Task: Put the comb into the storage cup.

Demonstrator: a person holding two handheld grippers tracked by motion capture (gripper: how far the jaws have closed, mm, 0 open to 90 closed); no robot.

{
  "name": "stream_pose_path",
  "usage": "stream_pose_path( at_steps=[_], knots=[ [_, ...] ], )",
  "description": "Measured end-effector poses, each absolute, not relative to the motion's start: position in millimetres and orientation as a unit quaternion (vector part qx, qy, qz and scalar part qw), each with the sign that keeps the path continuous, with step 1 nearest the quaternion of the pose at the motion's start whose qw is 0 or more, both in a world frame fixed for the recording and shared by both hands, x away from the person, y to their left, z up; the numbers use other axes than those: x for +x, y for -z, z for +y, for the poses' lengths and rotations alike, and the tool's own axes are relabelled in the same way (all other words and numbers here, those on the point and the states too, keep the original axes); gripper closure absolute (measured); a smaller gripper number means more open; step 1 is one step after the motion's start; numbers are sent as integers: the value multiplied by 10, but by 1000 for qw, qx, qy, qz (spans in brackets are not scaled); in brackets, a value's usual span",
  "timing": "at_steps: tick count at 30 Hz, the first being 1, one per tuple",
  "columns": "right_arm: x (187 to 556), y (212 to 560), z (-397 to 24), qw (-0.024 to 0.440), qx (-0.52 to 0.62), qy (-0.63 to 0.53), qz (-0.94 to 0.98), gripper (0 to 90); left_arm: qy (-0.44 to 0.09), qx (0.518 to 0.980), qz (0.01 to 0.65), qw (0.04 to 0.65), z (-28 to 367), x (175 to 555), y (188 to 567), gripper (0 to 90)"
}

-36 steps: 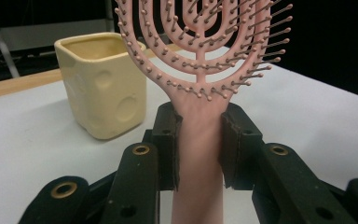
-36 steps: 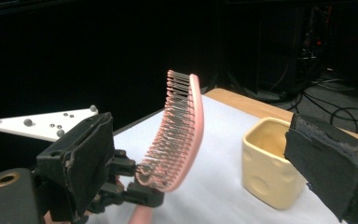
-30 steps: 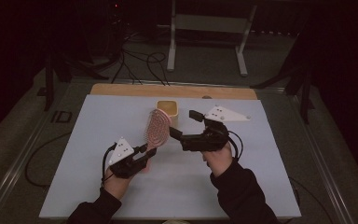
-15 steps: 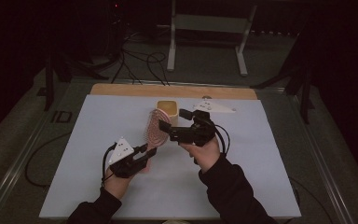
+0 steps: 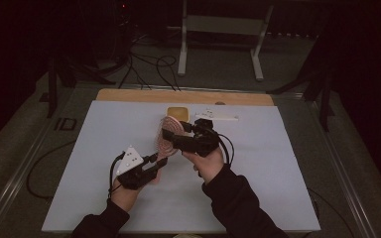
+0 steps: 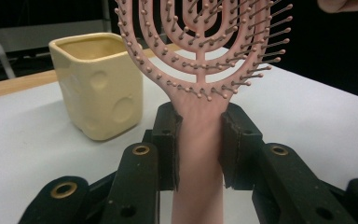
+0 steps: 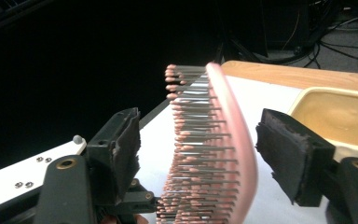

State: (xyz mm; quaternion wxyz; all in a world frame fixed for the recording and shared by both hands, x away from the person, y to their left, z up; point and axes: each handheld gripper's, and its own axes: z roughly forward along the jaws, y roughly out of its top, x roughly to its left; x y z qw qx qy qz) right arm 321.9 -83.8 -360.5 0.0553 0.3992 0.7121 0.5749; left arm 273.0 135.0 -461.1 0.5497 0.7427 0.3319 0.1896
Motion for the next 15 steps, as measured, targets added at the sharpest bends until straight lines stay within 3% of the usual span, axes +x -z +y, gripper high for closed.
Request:
stream_pose_path(
  at_steps=[15],
  knots=[
    [3231, 3720, -782, 42, 397, -570, 718, 549, -183, 746, 327, 550, 1342, 2727, 4603, 709]
  ],
)
